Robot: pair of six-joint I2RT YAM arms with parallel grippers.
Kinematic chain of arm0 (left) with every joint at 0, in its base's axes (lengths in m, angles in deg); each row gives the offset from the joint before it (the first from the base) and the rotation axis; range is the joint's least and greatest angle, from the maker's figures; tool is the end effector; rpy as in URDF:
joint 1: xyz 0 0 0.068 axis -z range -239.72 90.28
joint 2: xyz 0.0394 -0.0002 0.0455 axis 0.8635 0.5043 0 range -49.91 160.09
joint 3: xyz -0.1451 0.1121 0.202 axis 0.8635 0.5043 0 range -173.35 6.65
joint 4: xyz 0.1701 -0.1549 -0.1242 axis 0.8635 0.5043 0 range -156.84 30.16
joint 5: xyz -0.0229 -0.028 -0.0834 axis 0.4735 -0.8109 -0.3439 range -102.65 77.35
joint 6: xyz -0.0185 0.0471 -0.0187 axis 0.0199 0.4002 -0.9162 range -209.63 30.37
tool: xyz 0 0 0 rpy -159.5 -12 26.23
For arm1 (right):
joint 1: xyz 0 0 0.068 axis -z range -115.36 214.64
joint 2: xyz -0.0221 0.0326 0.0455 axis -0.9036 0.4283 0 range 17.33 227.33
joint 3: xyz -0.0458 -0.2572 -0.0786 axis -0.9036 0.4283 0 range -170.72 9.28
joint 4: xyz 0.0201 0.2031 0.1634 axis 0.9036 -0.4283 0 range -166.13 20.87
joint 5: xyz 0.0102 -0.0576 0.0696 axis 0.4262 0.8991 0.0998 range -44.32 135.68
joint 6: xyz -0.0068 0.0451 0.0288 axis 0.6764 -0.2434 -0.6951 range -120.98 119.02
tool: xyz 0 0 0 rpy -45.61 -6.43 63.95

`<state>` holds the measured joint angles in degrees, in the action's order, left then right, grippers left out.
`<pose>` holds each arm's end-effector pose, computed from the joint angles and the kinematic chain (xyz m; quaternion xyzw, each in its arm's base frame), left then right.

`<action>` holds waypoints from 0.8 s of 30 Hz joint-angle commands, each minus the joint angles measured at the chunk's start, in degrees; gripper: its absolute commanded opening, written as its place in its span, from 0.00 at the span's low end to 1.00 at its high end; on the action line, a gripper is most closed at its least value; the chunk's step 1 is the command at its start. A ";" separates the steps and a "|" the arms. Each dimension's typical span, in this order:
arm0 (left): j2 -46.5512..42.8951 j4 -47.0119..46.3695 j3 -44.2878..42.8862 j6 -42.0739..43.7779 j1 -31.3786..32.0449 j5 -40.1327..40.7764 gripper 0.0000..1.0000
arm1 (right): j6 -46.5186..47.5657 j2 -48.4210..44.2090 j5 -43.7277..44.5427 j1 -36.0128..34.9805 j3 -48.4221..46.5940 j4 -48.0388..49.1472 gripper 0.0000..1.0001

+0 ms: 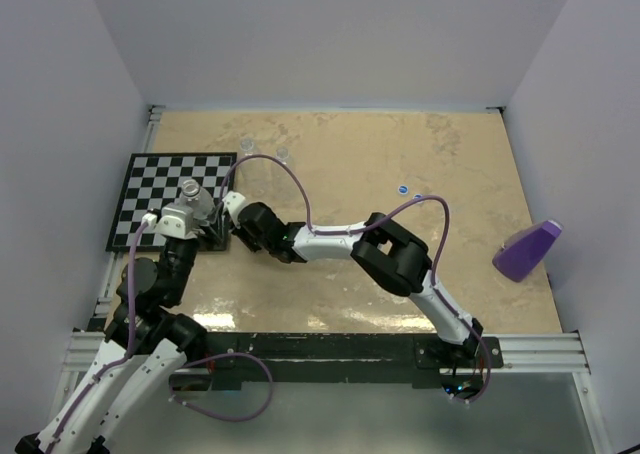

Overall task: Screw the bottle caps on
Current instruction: Screw the bottle cap onto the plastic bottle.

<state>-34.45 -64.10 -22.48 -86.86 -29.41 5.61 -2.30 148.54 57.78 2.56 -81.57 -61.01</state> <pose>0.0879 -0.0385 0.3206 0.0616 0.6374 -0.0831 0.7635 0.2460 0.4485 0.1411 -0.3965 0.7770 0.1738 0.4571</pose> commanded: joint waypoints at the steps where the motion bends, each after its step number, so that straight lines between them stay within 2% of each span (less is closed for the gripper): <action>1: -0.08 -1.16 0.21 1.01 -0.69 -0.77 0.00 | 0.27 -0.52 1.61 -0.14 -1.00 -0.12 0.20; 6: 0.18 -1.16 0.21 1.01 -0.86 -1.73 0.00 | -0.26 -5.52 1.44 -0.05 2.95 0.32 0.20; 11: 1.41 -1.34 0.03 1.45 -0.95 -5.51 0.00 | -1.84 -15.27 -0.85 0.03 10.59 -0.64 0.19; 17: 5.88 -1.69 -0.58 2.24 -0.95 -16.13 0.00 | -4.21 -31.35 -5.85 1.88 19.03 -3.54 0.17; 24: 11.51 -1.34 -1.72 3.38 -1.04 -29.67 0.00 | -3.52 -51.30 -11.73 6.27 23.61 -11.62 0.17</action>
<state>-24.96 -64.10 -22.48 -85.38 -30.09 -13.58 -5.49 106.78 50.79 6.32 -59.54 -67.87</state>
